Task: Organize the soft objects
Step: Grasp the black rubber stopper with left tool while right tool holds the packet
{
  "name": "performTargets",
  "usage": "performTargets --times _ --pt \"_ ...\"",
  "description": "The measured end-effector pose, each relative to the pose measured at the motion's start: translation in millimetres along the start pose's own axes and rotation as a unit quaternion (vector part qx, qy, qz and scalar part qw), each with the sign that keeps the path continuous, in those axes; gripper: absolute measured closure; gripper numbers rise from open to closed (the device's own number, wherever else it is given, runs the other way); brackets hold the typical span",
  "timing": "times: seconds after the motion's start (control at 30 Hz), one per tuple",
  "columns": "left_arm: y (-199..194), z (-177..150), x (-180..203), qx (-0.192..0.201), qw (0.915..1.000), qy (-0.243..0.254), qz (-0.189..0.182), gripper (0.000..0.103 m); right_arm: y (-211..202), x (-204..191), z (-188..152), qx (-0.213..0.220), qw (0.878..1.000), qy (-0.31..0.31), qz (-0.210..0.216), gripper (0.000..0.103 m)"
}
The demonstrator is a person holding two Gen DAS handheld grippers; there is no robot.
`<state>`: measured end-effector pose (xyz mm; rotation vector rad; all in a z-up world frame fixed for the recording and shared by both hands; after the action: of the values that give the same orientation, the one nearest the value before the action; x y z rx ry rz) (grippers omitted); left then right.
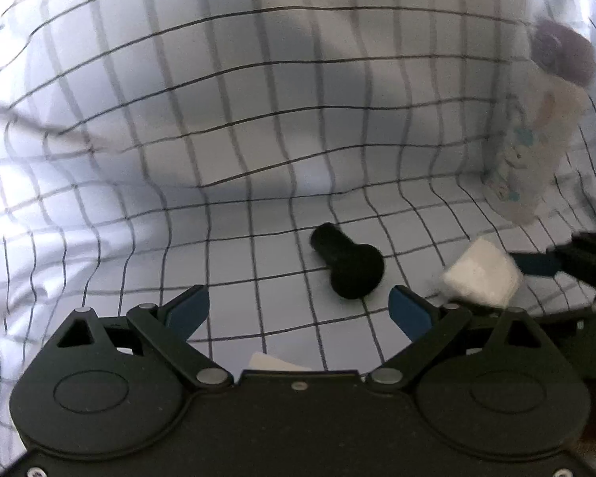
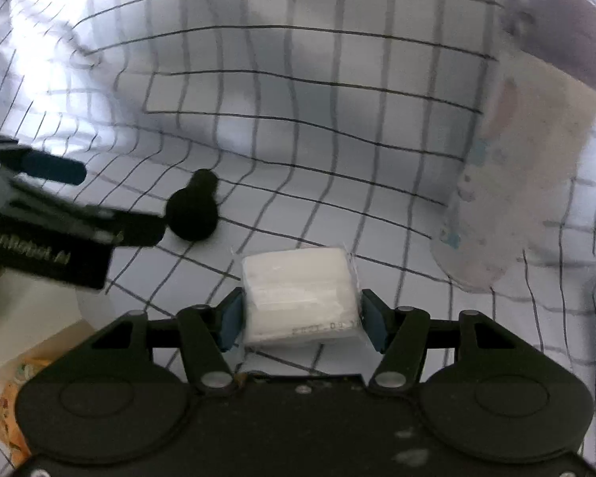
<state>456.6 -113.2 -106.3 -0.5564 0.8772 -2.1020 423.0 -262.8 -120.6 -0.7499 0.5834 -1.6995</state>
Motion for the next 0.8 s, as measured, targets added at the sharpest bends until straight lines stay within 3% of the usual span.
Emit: performTargets --times 0.13,0.3,0.43,0.6,0.7,0.8 --pt "1 7 11 -0.016 0.9966 0.081 0.002 0.009 1 7 -1 -0.002 1.0 0.022 0.009 0.043" --pt "10 18 19 -0.04 0.9803 0.193 -0.014 0.009 1 5 -2 0.004 1.0 0.018 0.004 0.043" --pt "19 21 22 -0.063 0.97 0.228 -0.055 0.011 0 7 -2 0.004 1.0 0.025 0.008 0.043" --pt "35 25 20 -0.074 0.965 0.243 -0.066 0.016 0 8 -2 0.004 1.0 0.026 0.01 0.042" --pt "45 27 16 -0.074 0.9654 0.239 -0.075 0.022 -1 9 -2 0.003 0.999 0.031 0.012 0.042" --pt "50 27 14 -0.078 0.9646 0.233 -0.096 0.04 -1 9 -2 0.003 0.999 0.031 0.011 0.042"
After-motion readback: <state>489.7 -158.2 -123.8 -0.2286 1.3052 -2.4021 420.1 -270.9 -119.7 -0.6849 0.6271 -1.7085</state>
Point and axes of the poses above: each gripper's, at about its wrist camera, not at the fingertips, and y roughly the way its jaws point, x to its right, z to its top, the point moved 6 cm from there along y, roughly the way its jaws point, and after that the axes turned 13 degrees about -z, right-handed, at the moved point
